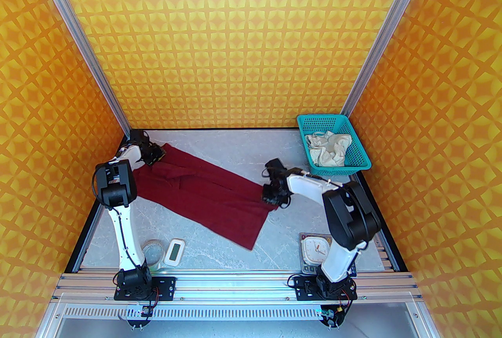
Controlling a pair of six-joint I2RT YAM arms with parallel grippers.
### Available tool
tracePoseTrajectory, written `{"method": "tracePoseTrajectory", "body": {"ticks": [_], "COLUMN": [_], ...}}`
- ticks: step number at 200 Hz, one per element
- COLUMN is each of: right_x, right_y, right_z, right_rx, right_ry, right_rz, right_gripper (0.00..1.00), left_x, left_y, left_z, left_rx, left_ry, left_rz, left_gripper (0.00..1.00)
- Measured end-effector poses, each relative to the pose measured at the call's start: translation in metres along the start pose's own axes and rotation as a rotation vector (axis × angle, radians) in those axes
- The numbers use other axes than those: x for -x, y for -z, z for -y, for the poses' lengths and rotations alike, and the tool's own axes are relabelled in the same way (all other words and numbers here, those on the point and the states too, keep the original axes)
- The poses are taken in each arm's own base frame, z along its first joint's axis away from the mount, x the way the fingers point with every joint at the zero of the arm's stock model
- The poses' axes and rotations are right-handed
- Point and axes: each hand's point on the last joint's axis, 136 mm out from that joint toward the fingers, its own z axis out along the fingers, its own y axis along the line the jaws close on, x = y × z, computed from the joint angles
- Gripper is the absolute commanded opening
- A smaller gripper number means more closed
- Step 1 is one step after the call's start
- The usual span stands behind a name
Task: Fold and stack the mixed laundry pile
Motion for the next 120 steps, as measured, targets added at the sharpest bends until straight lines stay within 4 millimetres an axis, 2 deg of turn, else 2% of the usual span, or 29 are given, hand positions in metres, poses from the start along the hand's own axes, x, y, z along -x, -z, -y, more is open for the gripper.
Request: {"method": "tracePoseTrajectory", "body": {"ticks": [23,44,59,72,86,109,120], "right_x": [-0.002,0.019,0.036,0.051,0.061,0.056,0.06], "right_y": [0.02,0.039,0.043,0.034,0.014,-0.024,-0.021], "right_z": [-0.009,-0.024,-0.036,-0.042,-0.041,-0.029,-0.032], "right_rx": [0.026,0.057,0.071,0.063,0.031,-0.024,-0.005], "right_ry": [0.013,0.049,0.082,0.112,0.136,0.144,0.142], "right_rz": [0.005,0.056,0.082,0.089,0.069,-0.007,0.006], "right_gripper": [0.33,0.3,0.27,0.25,0.24,0.24,0.23], "left_x": [-0.001,0.0,0.001,0.003,0.003,-0.011,-0.023], "left_y": [-0.002,0.001,0.013,0.029,0.055,0.099,0.112], "left_z": [0.008,0.014,0.02,0.032,0.045,0.067,0.074], "left_rx": [-0.018,-0.027,-0.027,-0.026,-0.024,-0.027,-0.03], "left_ry": [-0.034,-0.062,-0.087,-0.12,-0.149,-0.188,-0.207], "left_rz": [-0.002,-0.002,-0.002,0.009,0.033,0.06,0.061], "left_gripper": [0.35,0.41,0.42,0.42,0.42,0.42,0.42]}}
